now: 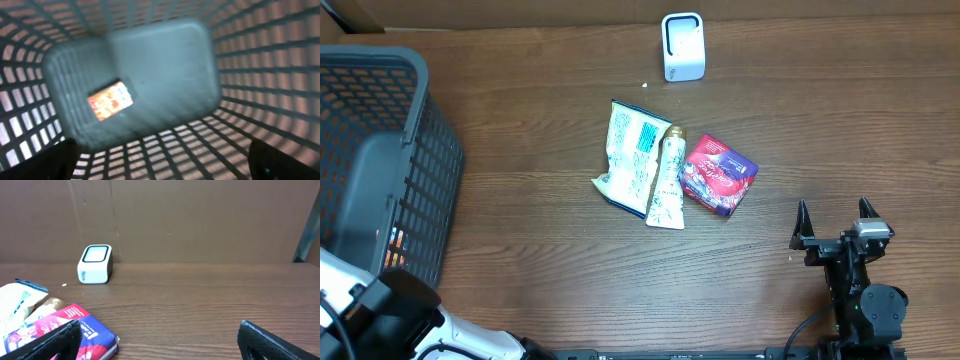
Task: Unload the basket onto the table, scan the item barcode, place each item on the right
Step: 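Move the left gripper back into the basket and grasp the orange tissue pack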
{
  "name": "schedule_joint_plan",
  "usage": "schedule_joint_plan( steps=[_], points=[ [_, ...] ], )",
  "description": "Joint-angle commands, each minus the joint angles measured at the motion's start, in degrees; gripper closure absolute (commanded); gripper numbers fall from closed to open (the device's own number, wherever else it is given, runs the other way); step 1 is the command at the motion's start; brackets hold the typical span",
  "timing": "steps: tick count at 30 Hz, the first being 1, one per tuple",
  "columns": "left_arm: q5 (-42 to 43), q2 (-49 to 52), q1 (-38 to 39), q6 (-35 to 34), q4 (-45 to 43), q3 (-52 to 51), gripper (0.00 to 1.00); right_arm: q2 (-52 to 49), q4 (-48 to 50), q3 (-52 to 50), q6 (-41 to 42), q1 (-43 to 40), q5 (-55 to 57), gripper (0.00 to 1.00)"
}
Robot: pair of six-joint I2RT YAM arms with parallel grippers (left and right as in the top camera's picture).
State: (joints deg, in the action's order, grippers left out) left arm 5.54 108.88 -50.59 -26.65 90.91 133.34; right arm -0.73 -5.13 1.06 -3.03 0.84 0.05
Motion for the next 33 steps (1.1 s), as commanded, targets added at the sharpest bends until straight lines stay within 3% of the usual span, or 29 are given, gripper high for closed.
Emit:
schedule_joint_plan(
  steps=[1, 10, 16, 23, 33],
  points=[
    [-7.2, -0.1, 0.8, -3.8, -1.3, -5.9, 0.00, 0.6, 0.3, -0.6, -0.2, 0.2, 0.3, 0.00],
    [-7.8, 0.0, 2.0, -4.2, -7.1, -23.7, 0.01, 0.6, 0.3, -0.6, -0.2, 0.2, 0.3, 0.00],
    [-8.2, 0.0, 3.3, -4.3, -14.4, -33.0, 0.03, 0.6, 0.3, -0.6, -0.2, 0.2, 0.3, 0.00],
    [-14.8, 0.0, 3.3, -8.4, -21.5, -41.2, 0.03, 0.6, 0.3, -0.6, -0.2, 0.2, 0.3, 0.00],
    [-13.5, 0.0, 3.4, -8.5, -36.5, -55.1, 0.07, 0.6, 0.3, -0.6, -0.2, 0.2, 0.3, 0.00]
  ],
)
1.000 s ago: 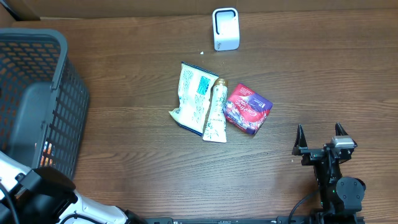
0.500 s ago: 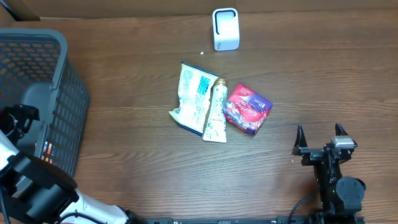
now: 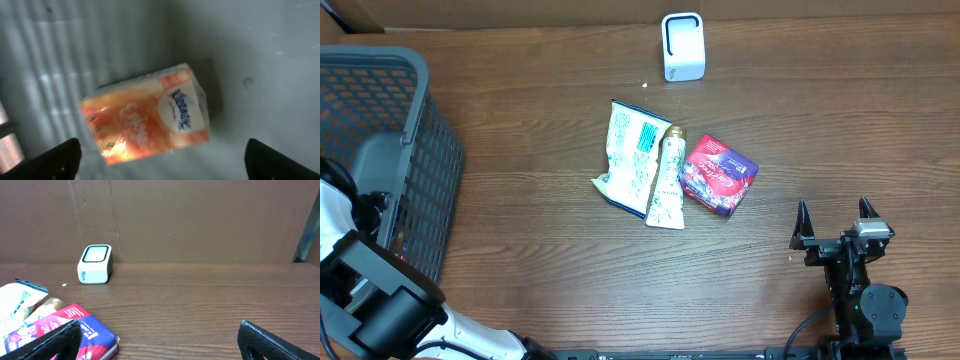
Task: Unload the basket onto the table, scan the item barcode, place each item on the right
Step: 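Move the left gripper back into the basket and grasp the orange tissue pack, then carry the orange tissue pack out and set it beside the tube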
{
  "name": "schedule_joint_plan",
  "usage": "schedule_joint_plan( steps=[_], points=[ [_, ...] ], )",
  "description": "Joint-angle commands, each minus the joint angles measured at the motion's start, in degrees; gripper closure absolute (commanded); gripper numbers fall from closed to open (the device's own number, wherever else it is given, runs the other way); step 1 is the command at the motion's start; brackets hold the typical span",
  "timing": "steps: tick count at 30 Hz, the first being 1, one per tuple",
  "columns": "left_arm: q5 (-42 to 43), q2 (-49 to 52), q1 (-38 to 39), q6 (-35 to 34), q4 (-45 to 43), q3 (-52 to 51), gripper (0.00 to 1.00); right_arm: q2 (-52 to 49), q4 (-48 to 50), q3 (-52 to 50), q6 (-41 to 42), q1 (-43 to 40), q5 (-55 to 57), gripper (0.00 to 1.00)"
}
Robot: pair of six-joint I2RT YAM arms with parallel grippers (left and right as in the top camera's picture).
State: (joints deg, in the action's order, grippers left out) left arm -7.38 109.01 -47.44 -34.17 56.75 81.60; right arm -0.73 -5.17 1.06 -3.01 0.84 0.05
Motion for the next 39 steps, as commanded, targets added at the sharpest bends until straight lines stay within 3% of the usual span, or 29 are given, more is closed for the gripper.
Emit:
schedule_joint_plan(
  steps=[1, 8, 11, 16, 20, 31, 39],
  points=[
    [-0.5, -0.1, 0.2, -0.9, -4.0, -4.7, 0.07, 0.6, 0.4, -0.6, -0.3, 0.2, 0.3, 0.00],
    [-0.5, -0.1, 0.2, -0.5, -14.3, -12.3, 0.24, 0.6, 0.4, -0.6, -0.3, 0.2, 0.3, 0.00],
    [-0.5, -0.1, 0.2, -0.5, -15.5, -13.1, 0.55, 0.6, 0.4, -0.6, -0.3, 0.2, 0.3, 0.00],
    [-0.3, -0.1, 0.2, -0.5, -15.5, -12.9, 0.96, 0.6, 0.4, -0.6, -0.3, 0.2, 0.3, 0.00],
    [1.6, -0.2, 0.2, 0.2, -13.2, -9.9, 0.96, 0.6, 0.4, -0.6, -0.3, 0.2, 0.3, 0.00],
    [13.0, -0.5, 0.4, 2.3, 12.1, 26.0, 0.96, 0.6, 0.4, -0.6, -0.3, 0.2, 0.3, 0.00],
    [30.7, -1.5, 4.4, 7.7, 23.2, 50.1, 0.96, 0.6, 0.4, -0.6, -0.3, 0.2, 0.3, 0.00]
  ],
)
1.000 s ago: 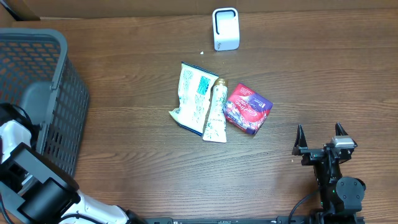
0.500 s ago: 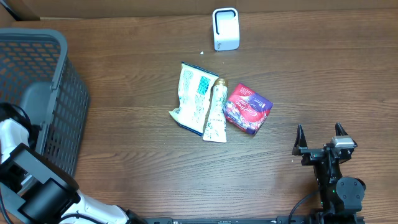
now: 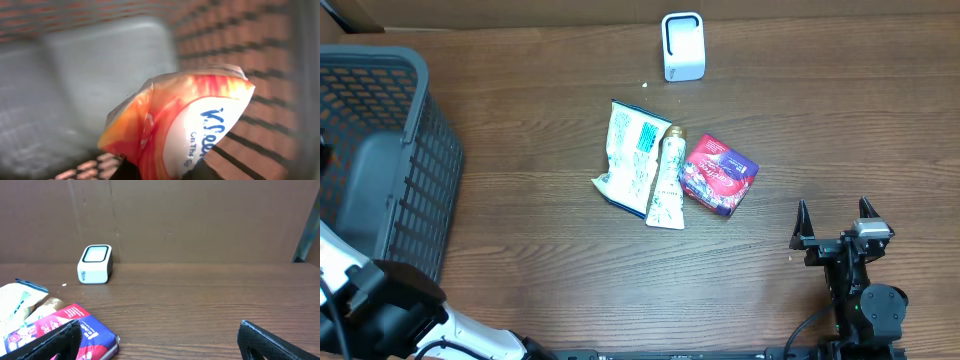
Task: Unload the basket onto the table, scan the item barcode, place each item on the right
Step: 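Carry the orange tissue pack out and set it beside the tube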
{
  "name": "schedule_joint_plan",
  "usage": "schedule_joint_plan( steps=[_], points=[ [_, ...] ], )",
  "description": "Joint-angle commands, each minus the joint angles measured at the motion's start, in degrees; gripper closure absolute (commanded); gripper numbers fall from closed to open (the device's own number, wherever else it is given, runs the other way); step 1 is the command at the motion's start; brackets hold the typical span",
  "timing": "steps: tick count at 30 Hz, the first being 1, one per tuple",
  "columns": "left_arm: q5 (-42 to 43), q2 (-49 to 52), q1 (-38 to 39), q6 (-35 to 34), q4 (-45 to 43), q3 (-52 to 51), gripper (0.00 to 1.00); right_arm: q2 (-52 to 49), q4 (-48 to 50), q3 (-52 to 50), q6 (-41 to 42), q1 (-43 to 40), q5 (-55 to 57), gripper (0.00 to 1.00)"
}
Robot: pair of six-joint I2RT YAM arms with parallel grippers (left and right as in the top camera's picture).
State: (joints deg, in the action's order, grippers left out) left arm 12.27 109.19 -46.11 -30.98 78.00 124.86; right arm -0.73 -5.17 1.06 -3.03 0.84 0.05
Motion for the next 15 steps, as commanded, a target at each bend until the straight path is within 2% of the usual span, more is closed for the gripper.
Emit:
schedule_joint_plan(
  steps=[1, 5, 9, 15],
  points=[
    [13.2, -2.1, 4.4, 5.9, 2.5, 8.4, 0.96, 0.6, 0.4, -0.6, -0.2, 0.2, 0.3, 0.00],
    [18.3, -4.3, 12.1, 12.9, 3.3, 11.6, 0.96, 0.6, 0.4, -0.6, -0.2, 0.2, 0.3, 0.00],
    [18.1, -5.6, 23.6, 17.1, 5.1, 11.5, 0.96, 0.6, 0.4, -0.6, -0.2, 0.2, 0.3, 0.00],
    [8.7, -3.7, 39.9, 17.7, 8.6, 7.3, 0.96, 0.6, 0.4, -0.6, -0.2, 0.2, 0.3, 0.00]
  ],
)
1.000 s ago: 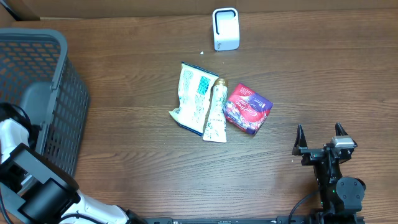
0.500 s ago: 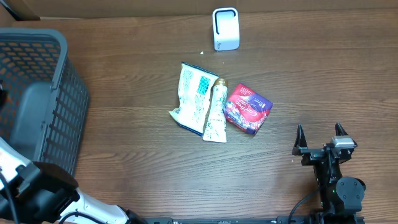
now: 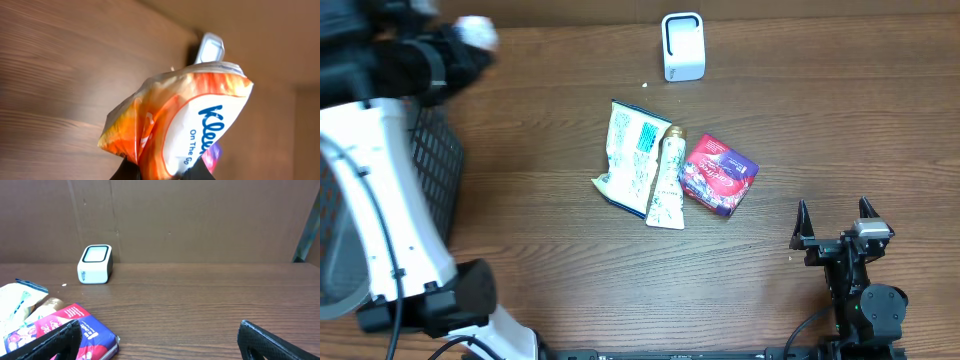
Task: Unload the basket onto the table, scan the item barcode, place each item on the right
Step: 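Carry the orange tissue pack out and set it beside the tube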
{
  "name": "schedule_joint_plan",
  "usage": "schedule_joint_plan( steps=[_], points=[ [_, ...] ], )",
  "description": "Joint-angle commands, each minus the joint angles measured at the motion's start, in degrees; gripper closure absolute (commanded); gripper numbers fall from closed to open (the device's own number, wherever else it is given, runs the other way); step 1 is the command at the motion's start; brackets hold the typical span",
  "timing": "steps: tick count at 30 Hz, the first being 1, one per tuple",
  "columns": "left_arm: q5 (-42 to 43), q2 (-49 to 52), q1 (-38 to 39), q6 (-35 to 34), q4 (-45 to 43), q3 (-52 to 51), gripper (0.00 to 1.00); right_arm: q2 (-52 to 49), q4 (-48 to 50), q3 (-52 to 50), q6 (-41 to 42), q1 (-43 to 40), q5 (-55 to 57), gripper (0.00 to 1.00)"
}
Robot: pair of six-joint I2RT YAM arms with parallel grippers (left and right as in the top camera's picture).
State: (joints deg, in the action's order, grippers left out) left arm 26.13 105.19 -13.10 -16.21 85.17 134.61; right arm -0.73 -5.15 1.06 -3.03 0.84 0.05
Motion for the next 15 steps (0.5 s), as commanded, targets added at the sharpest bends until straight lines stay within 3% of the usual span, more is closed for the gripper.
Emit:
schedule_joint_plan(
  steps=[1, 9, 15],
  points=[
    [-6.9, 0.9, 9.9, 3.0, 2.0, -4.0, 0.96, 0.6, 0.4, -0.6, -0.2, 0.2, 0.3, 0.00],
    [-8.7, 6.4, 26.3, 2.9, -1.4, -16.9, 0.96, 0.6, 0.4, -0.6, -0.2, 0.2, 0.3, 0.00],
    [-8.7, 12.0, 31.8, 3.0, -2.0, -18.3, 0.85, 0.6, 0.4, -0.6, -0.2, 0.2, 0.3, 0.00]
  ],
)
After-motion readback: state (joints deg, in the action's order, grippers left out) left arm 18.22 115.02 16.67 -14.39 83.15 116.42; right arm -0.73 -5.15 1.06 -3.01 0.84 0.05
